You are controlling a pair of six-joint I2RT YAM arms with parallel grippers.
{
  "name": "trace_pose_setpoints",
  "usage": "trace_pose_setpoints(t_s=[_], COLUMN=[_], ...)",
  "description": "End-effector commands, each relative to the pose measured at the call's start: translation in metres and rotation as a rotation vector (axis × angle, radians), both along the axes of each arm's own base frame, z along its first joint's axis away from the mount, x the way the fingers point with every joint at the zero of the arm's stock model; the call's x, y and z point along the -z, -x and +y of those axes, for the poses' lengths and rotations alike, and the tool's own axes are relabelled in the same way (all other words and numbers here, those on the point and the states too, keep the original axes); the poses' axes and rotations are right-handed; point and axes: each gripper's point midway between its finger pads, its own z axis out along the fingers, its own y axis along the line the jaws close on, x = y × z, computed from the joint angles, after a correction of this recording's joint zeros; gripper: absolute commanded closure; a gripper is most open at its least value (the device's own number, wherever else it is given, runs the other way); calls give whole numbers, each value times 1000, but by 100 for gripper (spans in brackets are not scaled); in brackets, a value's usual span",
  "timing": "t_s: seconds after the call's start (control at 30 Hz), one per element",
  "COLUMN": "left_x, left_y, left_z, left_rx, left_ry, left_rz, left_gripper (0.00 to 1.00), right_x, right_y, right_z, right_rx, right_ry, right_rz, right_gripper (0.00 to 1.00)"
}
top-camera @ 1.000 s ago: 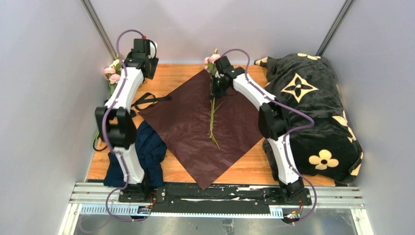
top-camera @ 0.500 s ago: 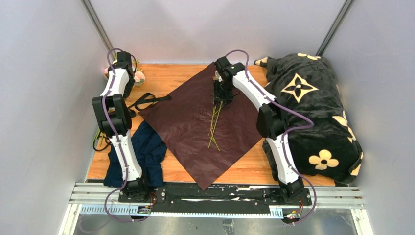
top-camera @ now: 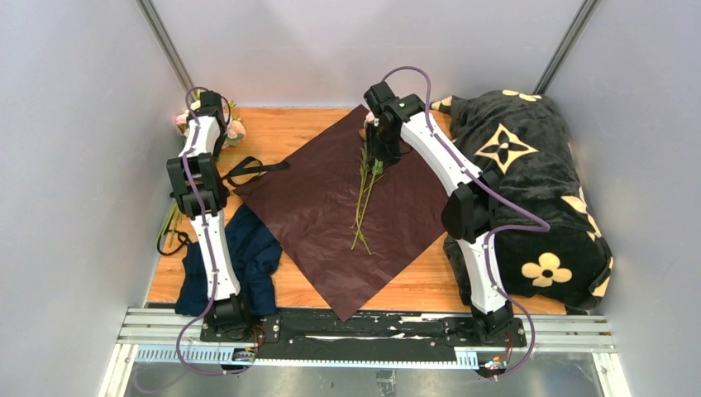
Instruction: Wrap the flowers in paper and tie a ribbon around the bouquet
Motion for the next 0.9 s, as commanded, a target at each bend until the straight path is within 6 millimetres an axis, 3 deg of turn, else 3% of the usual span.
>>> trace_pose_setpoints(t_s=[0.0,0.17,0.3,0.47,0.53,0.6,0.67,0.73,0.87], left_x=[0,2,1,16,19,13,-8,-50,-176], left_y=[-8,-15,-18,-10,-6,-7,-14,-26,-59], left_z=[11,17,34,32,34,38,41,31,-31], left_rx=[-14,-11,-41,-14,-17,-33,-53,-69,39], left_ry=[-35,-74,-138,-115,-118,-133,-139,-71,258], left_rz=[-18,-42,-74,-14,-4,-17,-72,-204,-643], left_gripper=[58,64,70,72,79,98,100,100,100], right_x=[-5,-8,-12,-20,-22,-26,-29,-34,-45], right_y=[6,7,7,5,3,2,2,1,-5], right_z=[-6,-7,-4,-8,-12,-15,-16,-18,-20], right_rx=[20,9,2,-1,4,8,5,5,2], right_ry=[35,36,21,28,39,47,46,48,33], right_rz=[8,1,-7,-33,-47,-66,-79,-99,-145], right_gripper=[55,56,57,56,56,56,56,55,55])
